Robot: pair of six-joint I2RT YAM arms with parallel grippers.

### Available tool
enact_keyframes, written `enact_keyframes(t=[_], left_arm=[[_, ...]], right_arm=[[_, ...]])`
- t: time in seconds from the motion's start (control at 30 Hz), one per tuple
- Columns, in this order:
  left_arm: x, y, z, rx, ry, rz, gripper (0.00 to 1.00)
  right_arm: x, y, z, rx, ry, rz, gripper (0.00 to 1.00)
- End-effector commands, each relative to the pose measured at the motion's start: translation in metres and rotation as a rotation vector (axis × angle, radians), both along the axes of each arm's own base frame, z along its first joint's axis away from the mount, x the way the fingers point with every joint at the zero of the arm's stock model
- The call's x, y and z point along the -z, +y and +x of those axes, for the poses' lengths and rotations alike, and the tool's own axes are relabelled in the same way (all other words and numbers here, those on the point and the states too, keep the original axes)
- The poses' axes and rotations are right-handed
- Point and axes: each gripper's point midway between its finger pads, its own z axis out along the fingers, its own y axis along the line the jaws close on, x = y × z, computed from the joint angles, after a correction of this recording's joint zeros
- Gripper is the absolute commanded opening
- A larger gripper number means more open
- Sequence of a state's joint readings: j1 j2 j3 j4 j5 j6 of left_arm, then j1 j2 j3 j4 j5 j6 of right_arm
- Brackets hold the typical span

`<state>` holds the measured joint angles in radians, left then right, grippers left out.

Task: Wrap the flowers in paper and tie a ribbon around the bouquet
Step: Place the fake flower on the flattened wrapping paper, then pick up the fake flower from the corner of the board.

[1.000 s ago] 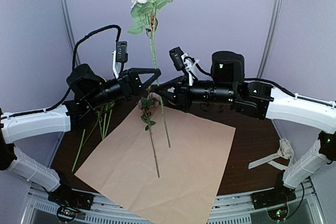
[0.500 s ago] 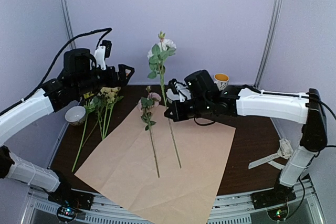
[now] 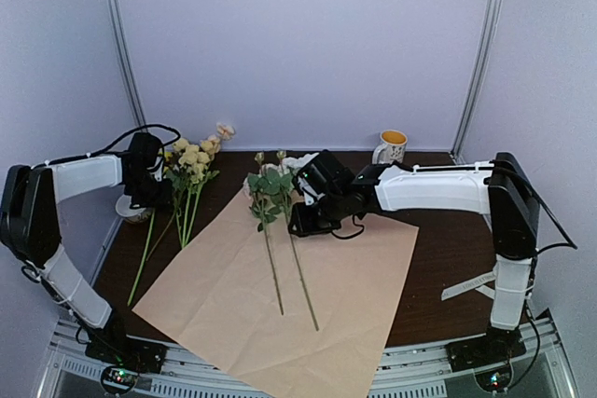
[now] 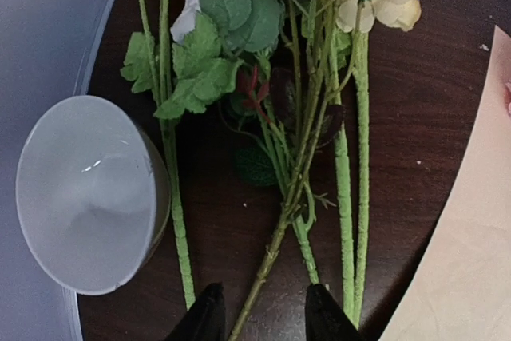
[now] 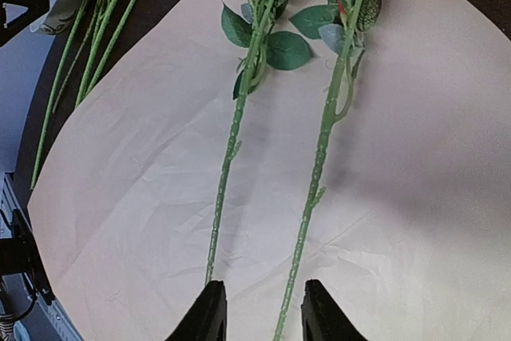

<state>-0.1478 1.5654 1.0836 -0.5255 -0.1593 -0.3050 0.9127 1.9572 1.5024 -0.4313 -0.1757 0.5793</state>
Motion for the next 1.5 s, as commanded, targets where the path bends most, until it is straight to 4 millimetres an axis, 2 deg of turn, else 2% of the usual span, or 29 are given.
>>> enact_keyframes(t=[0.0,0.1,0.23,0.3,0.43,0.5,0.77,0.93,1.03,1.1,1.27,1.47], left_arm=[[0.013,-0.007,0.022,0.07,0.037,0.007,0.37],[0.036,-0.013,0.03,0.12,0.126,0.012,0.33],[0.051,-0.025,0.044,0.157,0.155,-0.029,0.29],[0.049,-0.025,0.054,0.153,0.137,-0.027,0.29],[0.041,-0.014,0.069,0.119,0.113,0.038,0.22],[0.04,-0.01,0.074,0.107,0.109,0.062,0.21],[0.06,-0.015,0.082,0.139,0.167,0.061,0.2],[0.061,-0.011,0.086,0.13,0.176,0.086,0.21],[0.06,-0.009,0.087,0.125,0.18,0.099,0.0],[0.055,-0.009,0.087,0.115,0.164,0.1,0.0],[0.022,-0.009,0.085,0.106,0.065,0.085,0.0],[-0.04,-0.007,0.078,0.095,-0.099,0.077,0.0]], right_arm=[[-0.011,-0.011,0.008,0.023,-0.056,-0.032,0.34],[-0.015,-0.015,0.005,0.012,-0.07,-0.037,0.34],[-0.014,-0.02,0.004,0.009,-0.076,-0.05,0.35],[-0.011,-0.02,0.002,0.006,-0.071,-0.055,0.35],[-0.006,-0.021,0.0,-0.002,-0.055,-0.062,0.34],[-0.004,-0.02,-0.002,-0.006,-0.051,-0.061,0.34],[-0.005,-0.022,-0.001,-0.008,-0.056,-0.072,0.34],[-0.005,-0.022,0.0,-0.012,-0.057,-0.08,0.34],[-0.006,-0.022,-0.001,-0.015,-0.056,-0.083,0.34],[-0.006,-0.023,-0.001,-0.013,-0.056,-0.085,0.34],[-0.008,-0.023,0.0,-0.014,-0.061,-0.089,0.34],[-0.011,-0.025,0.001,-0.014,-0.068,-0.094,0.35]])
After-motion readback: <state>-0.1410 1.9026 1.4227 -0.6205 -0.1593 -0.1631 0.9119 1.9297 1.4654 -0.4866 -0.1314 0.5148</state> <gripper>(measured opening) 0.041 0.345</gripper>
